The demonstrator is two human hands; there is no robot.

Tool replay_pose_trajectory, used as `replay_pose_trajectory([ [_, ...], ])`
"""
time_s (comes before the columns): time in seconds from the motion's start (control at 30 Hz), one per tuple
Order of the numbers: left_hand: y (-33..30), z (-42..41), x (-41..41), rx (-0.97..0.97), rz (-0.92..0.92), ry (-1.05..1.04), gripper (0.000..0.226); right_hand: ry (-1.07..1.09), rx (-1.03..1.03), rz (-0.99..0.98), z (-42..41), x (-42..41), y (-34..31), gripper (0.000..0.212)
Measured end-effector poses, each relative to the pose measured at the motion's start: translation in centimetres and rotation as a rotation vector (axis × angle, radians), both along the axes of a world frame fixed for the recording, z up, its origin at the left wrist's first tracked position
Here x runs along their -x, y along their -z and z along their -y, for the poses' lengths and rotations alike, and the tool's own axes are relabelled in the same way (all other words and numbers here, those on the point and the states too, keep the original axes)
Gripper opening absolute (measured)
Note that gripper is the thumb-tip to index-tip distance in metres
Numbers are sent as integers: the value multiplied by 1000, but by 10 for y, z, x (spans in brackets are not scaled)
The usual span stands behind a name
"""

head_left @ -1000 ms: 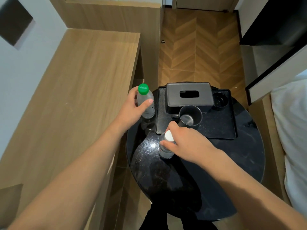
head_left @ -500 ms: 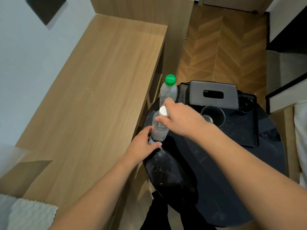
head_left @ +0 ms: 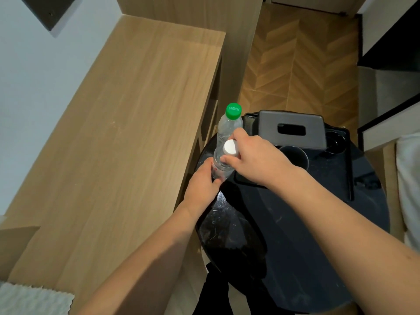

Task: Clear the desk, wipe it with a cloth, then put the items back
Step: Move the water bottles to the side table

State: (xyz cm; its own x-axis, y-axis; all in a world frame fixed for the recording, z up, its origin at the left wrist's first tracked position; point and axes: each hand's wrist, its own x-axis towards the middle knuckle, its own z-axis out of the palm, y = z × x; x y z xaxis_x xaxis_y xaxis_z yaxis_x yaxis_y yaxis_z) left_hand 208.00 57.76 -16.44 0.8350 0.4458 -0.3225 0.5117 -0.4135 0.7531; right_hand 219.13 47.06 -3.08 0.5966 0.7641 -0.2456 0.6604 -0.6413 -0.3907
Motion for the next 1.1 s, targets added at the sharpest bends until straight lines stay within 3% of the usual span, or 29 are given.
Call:
replay_pose_trajectory([
  [0.3, 2, 3, -6, 8, -32, -29, 41, 124, -105, -71, 11, 5, 13, 40],
  [0.57, -28, 0, 17, -214, -52, -107, 58, 266, -346, 10, 41, 41, 9, 57],
  [0.77, -68, 6, 59, -423, 61, -201, 44, 24, -543, 194, 41, 67, 3, 56],
  [1.1, -115, 35, 183, -654, 13, -556, 44, -378, -490, 121, 20, 134, -7, 61],
])
